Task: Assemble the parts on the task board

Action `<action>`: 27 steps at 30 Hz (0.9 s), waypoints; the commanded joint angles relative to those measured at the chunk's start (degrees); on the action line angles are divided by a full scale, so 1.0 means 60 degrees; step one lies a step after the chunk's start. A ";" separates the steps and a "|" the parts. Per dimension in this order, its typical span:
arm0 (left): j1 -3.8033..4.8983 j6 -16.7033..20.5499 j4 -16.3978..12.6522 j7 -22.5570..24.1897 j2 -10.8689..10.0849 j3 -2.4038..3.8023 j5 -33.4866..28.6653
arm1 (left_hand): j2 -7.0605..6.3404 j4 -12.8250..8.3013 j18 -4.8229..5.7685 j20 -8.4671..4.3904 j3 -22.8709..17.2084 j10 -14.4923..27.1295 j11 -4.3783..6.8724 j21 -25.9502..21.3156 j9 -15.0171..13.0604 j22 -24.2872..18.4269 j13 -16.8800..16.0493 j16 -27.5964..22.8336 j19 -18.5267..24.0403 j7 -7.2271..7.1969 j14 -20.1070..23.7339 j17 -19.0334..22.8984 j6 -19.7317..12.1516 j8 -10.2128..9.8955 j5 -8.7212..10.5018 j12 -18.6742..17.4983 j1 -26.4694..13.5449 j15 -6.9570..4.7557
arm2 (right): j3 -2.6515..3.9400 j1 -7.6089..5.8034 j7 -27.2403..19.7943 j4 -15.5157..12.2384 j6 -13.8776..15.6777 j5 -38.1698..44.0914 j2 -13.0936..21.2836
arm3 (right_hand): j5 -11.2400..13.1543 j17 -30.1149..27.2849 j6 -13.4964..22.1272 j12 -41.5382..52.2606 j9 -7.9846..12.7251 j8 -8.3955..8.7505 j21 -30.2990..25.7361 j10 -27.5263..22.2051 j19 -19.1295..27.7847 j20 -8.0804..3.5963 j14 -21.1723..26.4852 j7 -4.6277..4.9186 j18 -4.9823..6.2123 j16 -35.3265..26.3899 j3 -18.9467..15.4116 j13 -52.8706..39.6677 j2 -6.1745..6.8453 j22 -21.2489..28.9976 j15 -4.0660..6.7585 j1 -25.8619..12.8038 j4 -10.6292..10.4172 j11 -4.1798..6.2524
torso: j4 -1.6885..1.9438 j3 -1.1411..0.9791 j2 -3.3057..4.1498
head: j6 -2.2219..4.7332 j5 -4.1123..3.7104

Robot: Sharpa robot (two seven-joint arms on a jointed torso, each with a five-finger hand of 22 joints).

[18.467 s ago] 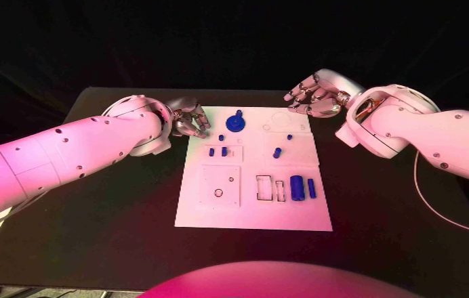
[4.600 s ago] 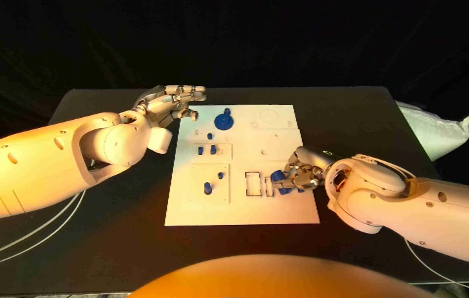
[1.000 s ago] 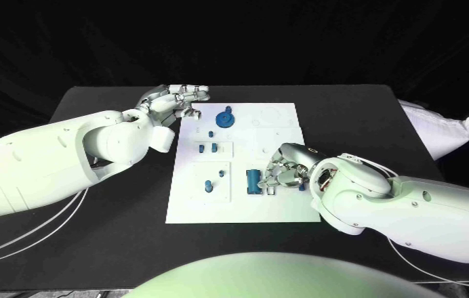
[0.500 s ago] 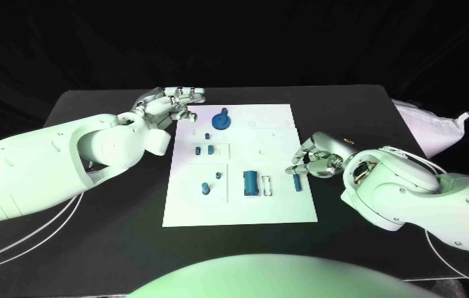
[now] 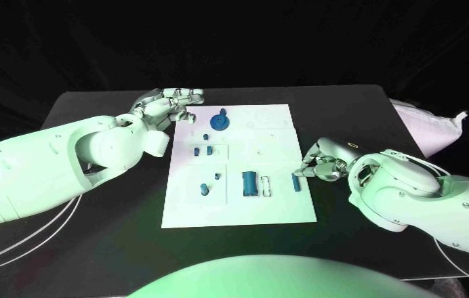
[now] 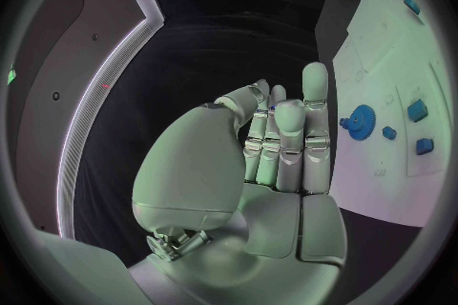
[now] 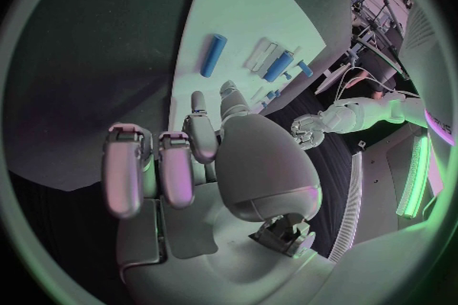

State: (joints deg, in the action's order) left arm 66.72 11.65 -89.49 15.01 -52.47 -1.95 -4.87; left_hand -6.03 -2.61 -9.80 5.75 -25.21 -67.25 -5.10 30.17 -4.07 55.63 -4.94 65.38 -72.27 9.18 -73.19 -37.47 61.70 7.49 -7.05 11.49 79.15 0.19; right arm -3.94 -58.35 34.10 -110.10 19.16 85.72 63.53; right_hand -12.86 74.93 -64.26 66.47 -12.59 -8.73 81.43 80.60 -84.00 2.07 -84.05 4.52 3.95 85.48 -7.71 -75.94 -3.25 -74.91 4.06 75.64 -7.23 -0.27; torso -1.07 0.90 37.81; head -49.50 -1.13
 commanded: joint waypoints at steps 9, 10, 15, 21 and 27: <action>0.0002 -0.0191 -0.0014 0.0057 0.0004 0.0006 0.0032 | -0.0003 -0.0045 -0.0105 0.0006 -0.0001 0.0056 0.0020 -0.0064 0.0015 -0.0012 -0.0015 -0.0034 0.0092 0.0029 0.0042 0.0008 -0.0049 0.0065 -0.0060 0.0064 0.0068 -0.0009 | -0.0018 0.0198 0.0104 0.0247 -0.0660 0.0497 -0.0341 | -0.0130 0.1042 -0.0065 -0.0033 -0.0012 0.0068 0.0009 0.0054 -0.0134 -0.0006 -0.0717 0.0004 -0.0148 0.0030 -0.0025 0.0320 0.0124 -0.0340 -0.0010 -0.0212 -0.0105 0.0052 | 0.0011 -0.0001 0.0003 | -0.0029 0.0026; 0.0002 -0.0193 -0.0013 0.0055 0.0004 0.0006 0.0034 | -0.0003 -0.0045 -0.0105 0.0006 -0.0001 0.0056 0.0020 -0.0064 0.0015 -0.0012 -0.0015 -0.0034 0.0092 0.0029 0.0042 0.0008 -0.0049 0.0065 -0.0060 0.0064 0.0068 -0.0009 | -0.0018 0.0203 0.0105 0.0259 -0.0688 0.0510 -0.0365 | -0.0142 0.1043 -0.0064 -0.0036 -0.0012 0.0071 0.0009 0.0053 -0.0134 -0.0007 -0.0717 0.0002 -0.0148 0.0030 -0.0023 0.0320 0.0132 -0.0340 -0.0009 -0.0206 -0.0102 0.0054 | 0.0010 -0.0002 0.0003 | -0.0033 0.0033; 0.0001 -0.0204 -0.0009 0.0045 0.0005 0.0006 0.0038 | -0.0003 -0.0045 -0.0105 0.0006 -0.0001 0.0056 0.0020 -0.0064 0.0015 -0.0012 -0.0015 -0.0034 0.0092 0.0029 0.0042 0.0008 -0.0049 0.0065 -0.0060 0.0064 0.0068 -0.0009 | -0.0019 0.0225 0.0121 0.0323 -0.1022 0.0755 -0.0477 | -0.0167 0.1064 -0.0084 -0.0023 -0.0023 0.0094 0.0017 0.0059 -0.0138 -0.0021 -0.0721 -0.0020 -0.0151 0.0038 0.0070 0.0295 0.0213 -0.0357 0.0011 0.0030 0.0040 0.0078 | 0.0004 -0.0007 0.0006 | -0.0059 0.0061; 0.0000 -0.0213 -0.0001 0.0036 0.0004 0.0006 0.0040 | -0.0002 -0.0048 -0.0104 0.0008 0.0005 0.0060 0.0018 -0.0070 0.0016 -0.0014 -0.0015 -0.0039 0.0096 0.0031 0.0052 0.0025 -0.0051 0.0069 -0.0062 0.0073 0.0063 -0.0006 | -0.0020 0.0268 0.0147 0.0380 -0.1602 0.1418 -0.0600 | 0.0154 0.1108 -0.0130 -0.0031 -0.0036 0.0139 0.0038 0.0053 -0.0148 -0.0046 -0.0727 -0.0025 -0.0161 0.0055 0.0289 0.0265 0.0326 -0.0397 0.0028 0.0487 0.0378 0.0092 | 0.0000 -0.0003 0.0003 | -0.0073 0.0068; -0.0001 -0.0227 0.0002 0.0025 0.0006 0.0006 0.0042 | -0.0002 -0.0048 -0.0104 0.0008 0.0005 0.0060 0.0018 -0.0070 0.0016 -0.0014 -0.0015 -0.0039 0.0096 0.0031 0.0052 0.0025 -0.0051 0.0069 -0.0062 0.0073 0.0063 -0.0006 | -0.0023 0.0322 0.0168 0.0442 -0.2160 0.2016 -0.0739 | 0.0585 0.1179 -0.0170 -0.0055 -0.0039 0.0182 0.0073 0.0059 -0.0167 -0.0042 -0.0740 -0.0019 -0.0176 0.0087 0.0429 0.0259 0.0404 -0.0456 0.0022 0.0618 0.0535 0.0087 | 0.0013 -0.0010 0.0010 | -0.0083 0.0081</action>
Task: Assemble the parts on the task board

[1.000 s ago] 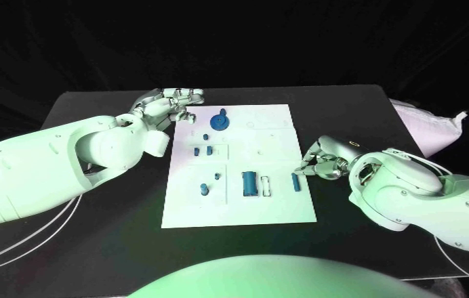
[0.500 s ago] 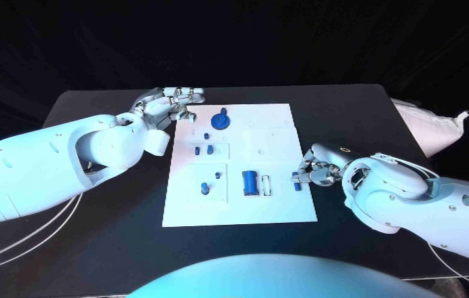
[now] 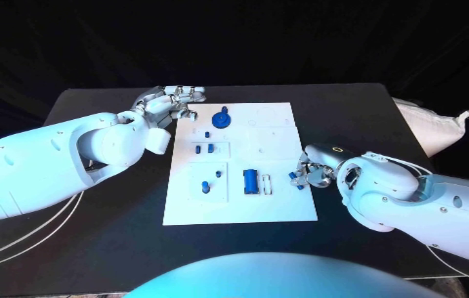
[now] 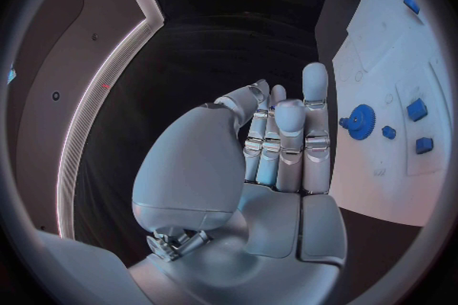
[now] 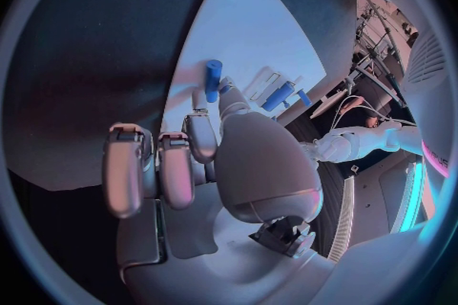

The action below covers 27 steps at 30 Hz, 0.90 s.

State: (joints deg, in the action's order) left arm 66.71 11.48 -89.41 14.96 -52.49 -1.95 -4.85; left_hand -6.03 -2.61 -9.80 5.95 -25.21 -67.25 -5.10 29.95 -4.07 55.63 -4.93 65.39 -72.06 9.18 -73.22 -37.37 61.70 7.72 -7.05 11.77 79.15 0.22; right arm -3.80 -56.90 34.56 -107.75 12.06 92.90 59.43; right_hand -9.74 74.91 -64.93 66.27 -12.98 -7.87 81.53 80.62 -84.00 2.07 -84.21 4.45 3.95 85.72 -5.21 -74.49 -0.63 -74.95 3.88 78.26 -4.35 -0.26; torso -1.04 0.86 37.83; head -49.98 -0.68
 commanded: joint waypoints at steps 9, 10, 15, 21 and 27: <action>-0.0003 -0.0223 -0.0005 0.0017 0.0013 0.0005 0.0049 | -0.0002 -0.0048 -0.0104 -0.0027 0.0005 0.0060 0.0018 -0.0034 0.0016 -0.0015 -0.0015 -0.0040 0.0062 0.0031 0.0057 0.0009 -0.0051 0.0031 -0.0062 0.0027 0.0064 -0.0011 | -0.0051 0.0133 0.0105 0.0177 -0.1261 0.1477 -0.0244 | 0.0013 0.1242 -0.0127 -0.0146 0.0035 0.0105 0.0086 -0.0014 -0.0180 -0.0066 -0.0720 -0.0014 -0.0185 0.0071 0.0622 0.0057 -0.0188 -0.0503 0.0083 0.0909 0.0607 0.0107 | 0.0007 0.0007 -0.0002 | -0.0004 -0.0003; -0.0003 -0.0224 -0.0004 0.0017 0.0014 0.0005 0.0050 | -0.0002 -0.0048 -0.0104 -0.0027 0.0005 0.0060 0.0018 -0.0034 0.0016 -0.0015 -0.0015 -0.0040 0.0062 0.0031 0.0057 0.0009 -0.0051 0.0031 -0.0062 0.0027 0.0064 -0.0011 | -0.0051 0.0135 0.0106 0.0185 -0.1275 0.1509 -0.0255 | -0.0074 0.1249 -0.0142 -0.0166 0.0039 0.0116 0.0090 -0.0028 -0.0182 -0.0068 -0.0721 -0.0005 -0.0187 0.0074 0.0750 0.0064 -0.0222 -0.0511 0.0081 0.1011 0.0699 0.0104 | 0.0008 0.0007 -0.0003 | -0.0004 -0.0005; -0.0006 -0.0230 -0.0002 0.0016 0.0017 0.0005 0.0053 | 0.0001 -0.0051 -0.0103 -0.0026 0.0008 0.0063 0.0017 -0.0037 0.0016 -0.0017 -0.0015 -0.0046 0.0064 0.0029 0.0066 0.0025 -0.0052 0.0033 -0.0063 0.0033 0.0063 -0.0010 | -0.0051 0.0139 0.0111 0.0237 -0.1378 0.1523 -0.0321 | -0.0615 0.1281 -0.0171 -0.0255 0.0065 0.0198 0.0101 -0.0041 -0.0186 -0.0039 -0.0726 0.0010 -0.0193 0.0086 0.1154 0.0099 -0.0155 -0.0531 0.0045 0.0738 0.0752 0.0081 | -0.0005 0.0012 -0.0010 | -0.0004 0.0004; -0.0008 -0.0238 -0.0014 0.0022 0.0019 0.0005 0.0066 | 0.0006 -0.0053 -0.0103 -0.0026 0.0007 0.0064 0.0018 -0.0039 0.0016 -0.0017 -0.0015 -0.0045 0.0065 0.0027 0.0068 0.0027 -0.0051 0.0036 -0.0065 0.0036 0.0065 -0.0009 | -0.0053 0.0166 0.0122 0.0351 -0.1344 0.1132 -0.0439 | -0.1503 0.1305 -0.0204 -0.0291 0.0082 0.0288 0.0121 -0.0007 -0.0198 -0.0046 -0.0729 -0.0025 -0.0197 0.0091 0.1740 0.0098 0.0109 -0.0563 0.0064 0.0121 0.0580 0.0102 | 0.0004 0.0003 -0.0002 | -0.0004 0.0013; -0.0010 -0.0205 -0.0022 0.0052 0.0006 0.0005 0.0073 | 0.0006 -0.0053 -0.0103 -0.0026 0.0007 0.0064 0.0018 -0.0039 0.0016 -0.0017 -0.0015 -0.0045 0.0065 0.0027 0.0068 0.0027 -0.0051 0.0036 -0.0065 0.0036 0.0065 -0.0009 | -0.0053 0.0201 0.0140 0.0320 -0.0437 0.0239 -0.0438 | -0.2404 0.1370 -0.0255 -0.0180 0.0054 0.0325 0.0159 0.0089 -0.0224 -0.0066 -0.0744 -0.0047 -0.0207 0.0121 0.2583 0.0005 0.0364 -0.0617 0.0080 -0.0388 0.0415 0.0127 | 0.0005 0.0015 -0.0012 | -0.0004 0.0016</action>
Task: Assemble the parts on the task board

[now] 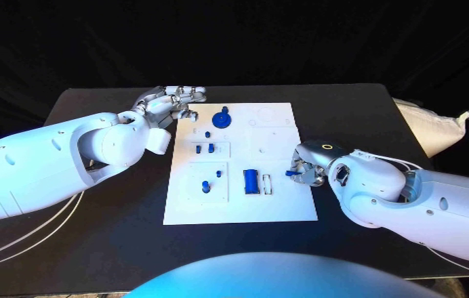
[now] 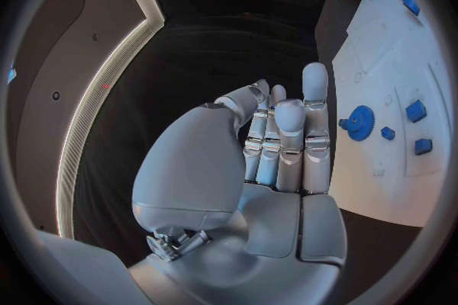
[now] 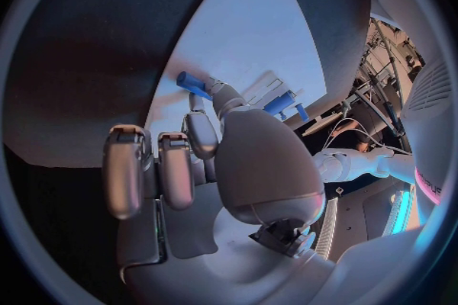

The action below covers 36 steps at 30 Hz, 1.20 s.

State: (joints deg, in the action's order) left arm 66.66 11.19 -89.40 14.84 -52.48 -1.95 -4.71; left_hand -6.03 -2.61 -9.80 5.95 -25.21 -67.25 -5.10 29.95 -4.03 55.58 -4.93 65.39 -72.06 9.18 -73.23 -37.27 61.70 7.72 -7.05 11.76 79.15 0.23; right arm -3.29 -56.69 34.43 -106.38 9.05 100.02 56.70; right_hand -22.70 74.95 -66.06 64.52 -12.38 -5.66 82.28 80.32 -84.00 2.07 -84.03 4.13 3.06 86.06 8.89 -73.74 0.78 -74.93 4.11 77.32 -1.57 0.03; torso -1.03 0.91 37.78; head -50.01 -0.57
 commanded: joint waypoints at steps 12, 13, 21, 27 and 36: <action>-0.0007 -0.0145 -0.0034 0.0093 0.0015 0.0006 0.0051 | 0.0006 -0.0053 -0.0103 -0.0026 0.0007 0.0064 0.0018 -0.0039 0.0009 -0.0009 -0.0016 -0.0047 0.0065 0.0027 0.0070 0.0011 -0.0051 0.0036 -0.0065 0.0036 0.0065 -0.0011 | -0.0070 -0.0141 0.0103 -0.0670 0.2189 -0.3961 0.0192 | -0.0485 0.1423 -0.0103 0.0188 -0.0116 -0.0006 0.0064 0.0242 -0.0248 -0.0074 -0.0786 0.0002 -0.0067 0.0090 0.1175 -0.0209 0.0623 -0.0667 0.0052 -0.1394 -0.0665 0.0083 | 0.0015 0.0014 0.0003 | 0.0002 0.0003; -0.0007 -0.0146 -0.0036 0.0093 0.0017 0.0006 0.0051 | 0.0006 -0.0053 -0.0103 -0.0026 0.0007 0.0064 0.0018 -0.0039 0.0009 -0.0009 -0.0016 -0.0047 0.0065 0.0027 0.0070 0.0011 -0.0051 0.0036 -0.0065 0.0036 0.0065 -0.0011 | -0.0068 -0.0167 0.0103 -0.0712 0.2218 -0.4150 0.0178 | -0.0489 0.1425 -0.0107 0.0194 -0.0120 -0.0006 0.0066 0.0247 -0.0250 -0.0074 -0.0787 0.0002 -0.0068 0.0091 0.1201 -0.0215 0.0646 -0.0670 0.0051 -0.1440 -0.0687 0.0083 | 0.0015 0.0013 0.0005 | 0.0002 0.0008; -0.0008 -0.0142 -0.0049 0.0089 0.0020 0.0006 0.0051 | 0.0023 -0.0064 -0.0103 -0.0026 0.0003 0.0063 0.0025 -0.0045 0.0006 -0.0012 -0.0017 -0.0055 0.0070 0.0016 0.0085 0.0036 -0.0040 0.0048 -0.0070 0.0050 0.0075 -0.0013 | -0.0061 -0.0243 0.0120 -0.0720 0.2058 -0.4973 -0.0070 | -0.0811 0.1443 -0.0137 0.0251 -0.0157 -0.0012 0.0074 0.0287 -0.0256 -0.0076 -0.0791 0.0001 -0.0071 0.0099 0.1302 -0.0266 0.0786 -0.0683 0.0051 -0.1734 -0.0807 0.0081 | -0.0001 0.0007 0.0005 | 0.0002 0.0044; -0.0008 -0.0145 -0.0061 0.0086 0.0018 0.0006 0.0051 | 0.0023 -0.0064 -0.0103 -0.0026 0.0003 0.0063 0.0025 -0.0045 0.0006 -0.0012 -0.0017 -0.0055 0.0070 0.0016 0.0085 0.0036 -0.0040 0.0048 -0.0070 0.0050 0.0075 -0.0013 | -0.0062 -0.0249 0.0146 -0.0596 0.1806 -0.5033 -0.0285 | -0.0859 0.1443 -0.0159 0.0320 -0.0177 -0.0023 0.0083 0.0323 -0.0262 -0.0076 -0.0791 0.0001 -0.0074 0.0099 0.1285 -0.0313 0.0808 -0.0697 0.0050 -0.1866 -0.0869 0.0079 | -0.0002 0.0003 0.0003 | 0.0002 0.0061; -0.0008 -0.0155 -0.0071 0.0072 0.0010 0.0006 0.0051 | 0.0023 -0.0064 -0.0103 -0.0026 0.0003 0.0063 0.0025 -0.0045 0.0006 -0.0012 -0.0017 -0.0055 0.0070 0.0016 0.0085 0.0036 -0.0040 0.0048 -0.0070 0.0050 0.0075 -0.0013 | -0.0071 -0.0221 0.0229 -0.0285 0.1289 -0.4556 -0.0518 | -0.0816 0.1464 -0.0221 0.0445 -0.0218 -0.0057 0.0109 0.0400 -0.0282 -0.0082 -0.0796 -0.0025 -0.0082 0.0110 0.1216 -0.0396 0.0750 -0.0735 0.0061 -0.2135 -0.1029 0.0095 | -0.0006 -0.0006 0.0008 | 0.0002 0.0083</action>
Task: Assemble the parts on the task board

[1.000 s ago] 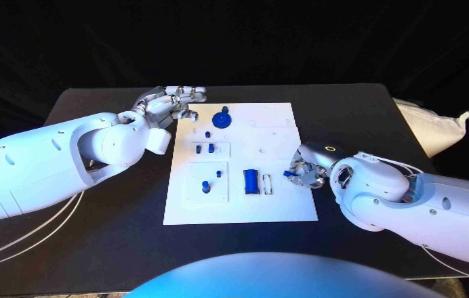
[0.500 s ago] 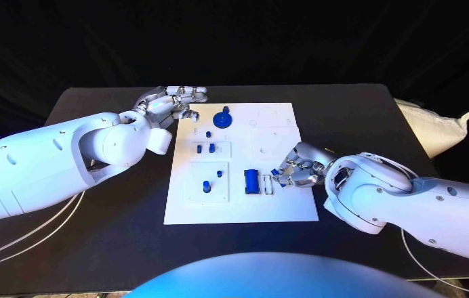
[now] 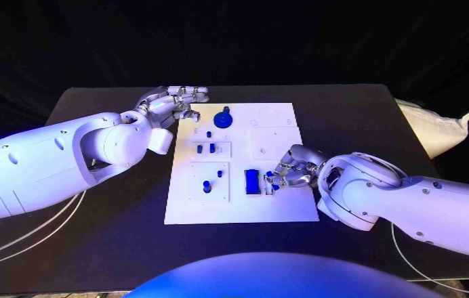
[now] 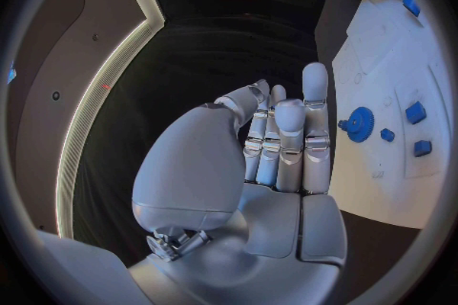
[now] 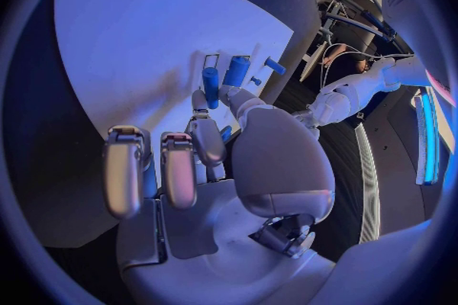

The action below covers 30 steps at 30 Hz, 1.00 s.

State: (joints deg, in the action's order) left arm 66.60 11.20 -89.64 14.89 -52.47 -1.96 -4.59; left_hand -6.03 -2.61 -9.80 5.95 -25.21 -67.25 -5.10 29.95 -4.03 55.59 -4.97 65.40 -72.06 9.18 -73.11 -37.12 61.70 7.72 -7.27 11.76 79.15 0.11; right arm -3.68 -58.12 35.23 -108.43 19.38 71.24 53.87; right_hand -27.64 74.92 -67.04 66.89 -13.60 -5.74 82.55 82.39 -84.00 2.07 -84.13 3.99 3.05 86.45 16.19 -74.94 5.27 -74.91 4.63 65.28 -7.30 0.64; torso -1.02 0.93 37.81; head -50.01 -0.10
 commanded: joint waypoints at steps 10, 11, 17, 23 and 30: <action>0.0001 -0.0171 -0.0033 0.0047 0.0011 0.0007 0.0032 | 0.0023 -0.0064 -0.0103 -0.0026 0.0003 0.0063 0.0024 -0.0045 0.0008 -0.0013 -0.0010 -0.0055 0.0071 0.0017 0.0065 0.0009 -0.0040 0.0048 -0.0034 0.0050 0.0075 0.0007 | -0.0007 0.0030 0.0137 0.0185 -0.0715 0.0589 -0.0148 | 0.0265 0.1473 -0.0084 0.0097 -0.0050 -0.0062 0.0077 0.0093 -0.0293 -0.0098 -0.0781 -0.0024 -0.0083 0.0047 -0.0058 -0.0233 -0.0063 -0.0757 -0.0011 -0.0253 -0.0133 0.0011 | -0.0003 -0.0004 0.0001 | 0.0002 0.0004; 0.0001 -0.0173 -0.0032 0.0045 0.0010 0.0007 0.0032 | 0.0023 -0.0064 -0.0103 -0.0026 0.0003 0.0063 0.0024 -0.0045 0.0008 -0.0013 -0.0010 -0.0055 0.0071 0.0017 0.0065 0.0009 -0.0040 0.0048 -0.0034 0.0050 0.0075 0.0007 | -0.0007 0.0031 0.0138 0.0184 -0.0756 0.0598 -0.0154 | 0.0282 0.1478 -0.0086 0.0103 -0.0052 -0.0063 0.0079 0.0097 -0.0295 -0.0099 -0.0782 -0.0024 -0.0084 0.0049 -0.0062 -0.0237 -0.0067 -0.0760 -0.0010 -0.0261 -0.0137 0.0011 | -0.0003 -0.0004 0.0002 | 0.0002 0.0008; 0.0001 -0.0187 -0.0029 0.0032 0.0010 0.0007 0.0032 | 0.0029 -0.0070 -0.0104 -0.0026 0.0006 0.0065 0.0027 -0.0050 0.0007 -0.0015 -0.0011 -0.0066 0.0074 0.0012 0.0080 0.0039 -0.0034 0.0057 -0.0036 0.0061 0.0075 0.0005 | -0.0008 0.0031 0.0139 0.0157 -0.1124 0.0606 -0.0197 | 0.0458 0.1529 -0.0138 0.0245 -0.0084 -0.0094 0.0104 0.0164 -0.0312 -0.0101 -0.0792 -0.0049 -0.0094 0.0076 -0.0108 -0.0328 -0.0121 -0.0800 0.0003 -0.0342 -0.0177 0.0029 | -0.0008 -0.0005 -0.0003 | 0.0002 0.0013; 0.0001 -0.0201 -0.0027 0.0022 0.0010 0.0007 0.0032 | 0.0029 -0.0070 -0.0104 -0.0026 0.0010 0.0067 0.0026 -0.0052 0.0007 -0.0016 -0.0010 -0.0067 0.0076 0.0012 0.0083 0.0043 -0.0032 0.0059 -0.0035 0.0064 0.0070 0.0005 | -0.0009 0.0035 0.0125 0.0128 -0.1313 0.0536 -0.0216 | 0.0504 0.1602 -0.0195 0.0402 -0.0109 -0.0124 0.0145 0.0234 -0.0337 -0.0100 -0.0807 -0.0072 -0.0109 0.0115 -0.0134 -0.0426 -0.0163 -0.0860 0.0016 -0.0400 -0.0208 0.0048 | -0.0006 -0.0006 -0.0003 | 0.0002 0.0019; 0.0001 -0.0207 -0.0029 0.0012 0.0011 0.0007 0.0032 | 0.0029 -0.0070 -0.0104 -0.0026 0.0010 0.0067 0.0026 -0.0052 0.0007 -0.0016 -0.0010 -0.0067 0.0076 0.0012 0.0083 0.0043 -0.0032 0.0059 -0.0035 0.0064 0.0070 0.0005 | -0.0010 0.0036 0.0125 0.0178 -0.1267 0.0547 -0.0233 | 0.0539 0.1608 -0.0209 0.0394 -0.0122 -0.0130 0.0148 0.0246 -0.0340 -0.0105 -0.0808 -0.0078 -0.0109 0.0119 -0.0176 -0.0425 -0.0198 -0.0864 0.0021 -0.0498 -0.0269 0.0053 | -0.0006 -0.0003 -0.0005 | 0.0002 0.0018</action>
State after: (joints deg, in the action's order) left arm 66.60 11.08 -89.67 14.78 -52.48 -1.95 -4.57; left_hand -6.03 -2.61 -9.80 5.74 -25.21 -67.25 -5.10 29.95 -4.04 55.55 -4.96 65.18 -71.85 9.18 -73.12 -36.94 61.70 7.72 -7.26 11.76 79.15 0.12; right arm -3.72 -58.00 35.97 -107.36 13.17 73.90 52.64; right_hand -24.69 74.90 -67.80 68.95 -14.37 -6.42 83.06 83.40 -84.00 1.65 -84.13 3.63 3.05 86.77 15.19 -74.91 4.15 -74.95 4.62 62.78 -8.64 0.86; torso -1.05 0.89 37.79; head -50.01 0.02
